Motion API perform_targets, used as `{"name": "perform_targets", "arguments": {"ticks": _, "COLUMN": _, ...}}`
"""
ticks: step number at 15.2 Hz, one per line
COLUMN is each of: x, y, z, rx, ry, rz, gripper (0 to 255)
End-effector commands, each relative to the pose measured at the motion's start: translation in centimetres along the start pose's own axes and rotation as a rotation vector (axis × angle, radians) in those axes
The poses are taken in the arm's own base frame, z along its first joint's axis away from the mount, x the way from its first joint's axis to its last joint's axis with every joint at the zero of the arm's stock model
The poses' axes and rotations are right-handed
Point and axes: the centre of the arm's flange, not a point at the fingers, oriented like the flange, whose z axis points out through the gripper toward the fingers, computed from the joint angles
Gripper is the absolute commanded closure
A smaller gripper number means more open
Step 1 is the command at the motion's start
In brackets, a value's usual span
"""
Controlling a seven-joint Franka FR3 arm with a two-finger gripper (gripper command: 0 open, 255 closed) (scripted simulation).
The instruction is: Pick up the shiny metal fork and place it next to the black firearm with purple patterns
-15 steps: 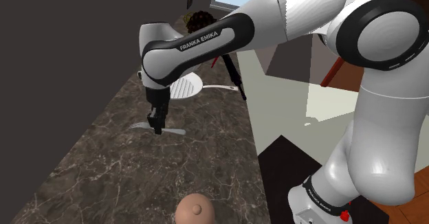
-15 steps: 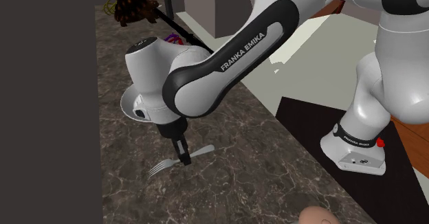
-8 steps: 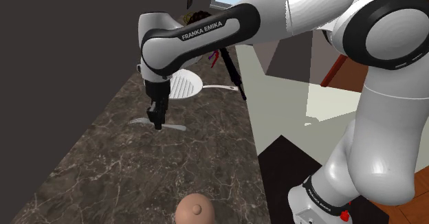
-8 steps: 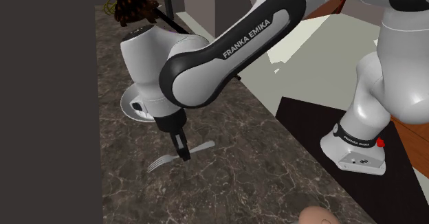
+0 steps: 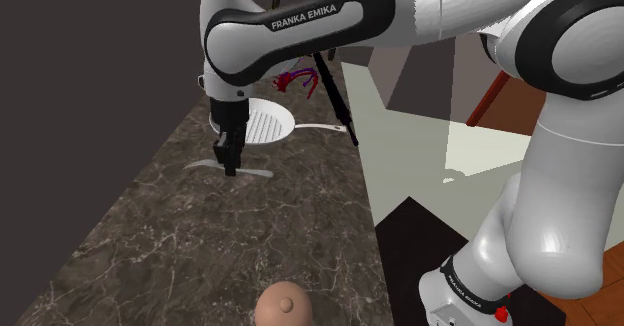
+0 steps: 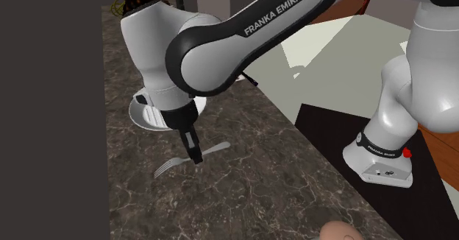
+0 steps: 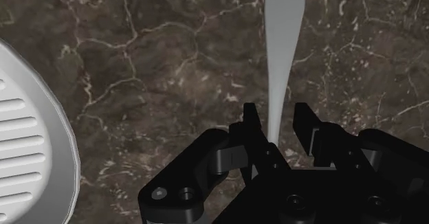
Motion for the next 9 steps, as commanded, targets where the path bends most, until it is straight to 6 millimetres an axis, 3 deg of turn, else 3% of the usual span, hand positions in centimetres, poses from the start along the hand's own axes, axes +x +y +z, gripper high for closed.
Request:
{"name": "perform_targets", "arguments": {"ticks": 1, "x": 0.0, "y": -0.3, "z": -1.1, "rx": 0.0, "ry": 0.0, "rz": 0.0, "gripper": 255}}
{"name": "perform_targets", "arguments": {"ticks": 9, "x": -0.4, "y": -1.1, "z": -5.2, "rx": 0.0, "ry": 0.0, "rz": 0.0, "gripper": 255}}
